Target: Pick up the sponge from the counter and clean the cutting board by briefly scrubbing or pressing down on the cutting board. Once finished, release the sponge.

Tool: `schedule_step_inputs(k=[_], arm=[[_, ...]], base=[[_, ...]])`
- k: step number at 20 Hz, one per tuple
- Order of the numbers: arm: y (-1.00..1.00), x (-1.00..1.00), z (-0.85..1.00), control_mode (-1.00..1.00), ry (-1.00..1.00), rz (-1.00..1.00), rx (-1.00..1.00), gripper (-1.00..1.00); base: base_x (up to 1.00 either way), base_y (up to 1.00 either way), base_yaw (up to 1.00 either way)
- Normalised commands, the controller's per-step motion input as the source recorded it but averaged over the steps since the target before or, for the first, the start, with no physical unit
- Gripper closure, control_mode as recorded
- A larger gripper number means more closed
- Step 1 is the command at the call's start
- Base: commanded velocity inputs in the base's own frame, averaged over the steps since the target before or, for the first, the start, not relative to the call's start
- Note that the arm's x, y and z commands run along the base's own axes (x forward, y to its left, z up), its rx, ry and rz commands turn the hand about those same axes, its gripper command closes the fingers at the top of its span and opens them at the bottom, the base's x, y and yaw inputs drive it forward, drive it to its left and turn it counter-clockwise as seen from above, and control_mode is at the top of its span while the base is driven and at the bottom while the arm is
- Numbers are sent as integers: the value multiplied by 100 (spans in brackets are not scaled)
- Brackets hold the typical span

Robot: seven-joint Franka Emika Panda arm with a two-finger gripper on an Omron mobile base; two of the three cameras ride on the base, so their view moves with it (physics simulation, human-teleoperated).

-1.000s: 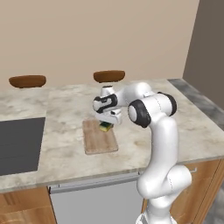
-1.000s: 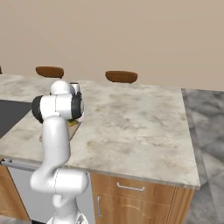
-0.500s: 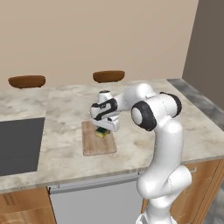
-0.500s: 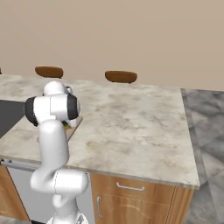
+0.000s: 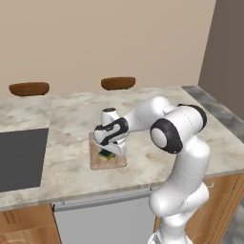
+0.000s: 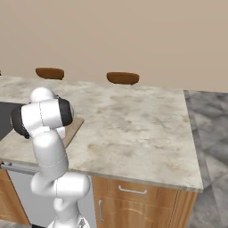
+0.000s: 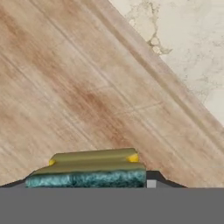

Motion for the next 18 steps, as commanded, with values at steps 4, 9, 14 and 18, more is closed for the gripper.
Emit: schedule_step_inputs(k=[4,9,14,18], arm=[[38,-100,-14,-100,0,0,0,100],[-12,-33,-8,-100,0,0,0,100],[-99,0,0,-100,6,-5,0,100],[-100,10,1,-100,7,0,0,100]], base=[[0,0,0],[0,0,0],[0,0,0],[0,0,0]])
